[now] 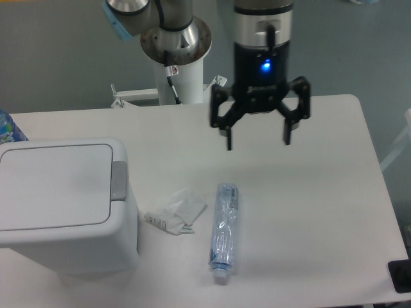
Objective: Open the trash can
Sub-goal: 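Move the open gripper toward the white trash can's lid edge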
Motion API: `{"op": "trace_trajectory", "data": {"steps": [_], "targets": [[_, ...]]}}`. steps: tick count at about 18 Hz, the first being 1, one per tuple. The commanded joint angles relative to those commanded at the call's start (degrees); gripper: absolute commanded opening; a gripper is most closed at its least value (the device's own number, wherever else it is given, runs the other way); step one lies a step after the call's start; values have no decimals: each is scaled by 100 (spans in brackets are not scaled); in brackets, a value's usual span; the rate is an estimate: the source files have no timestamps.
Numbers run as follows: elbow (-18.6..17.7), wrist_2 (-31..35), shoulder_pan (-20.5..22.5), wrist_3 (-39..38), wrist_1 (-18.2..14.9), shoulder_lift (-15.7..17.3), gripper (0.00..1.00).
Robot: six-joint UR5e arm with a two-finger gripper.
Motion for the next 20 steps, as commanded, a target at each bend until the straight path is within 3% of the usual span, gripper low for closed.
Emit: {"op": "trace_trajectory", "data": {"steps": [4, 20], "targets": [[0, -72, -238, -546, 9, -132, 100], [-290, -168, -396, -634, 0, -246, 100]]}}
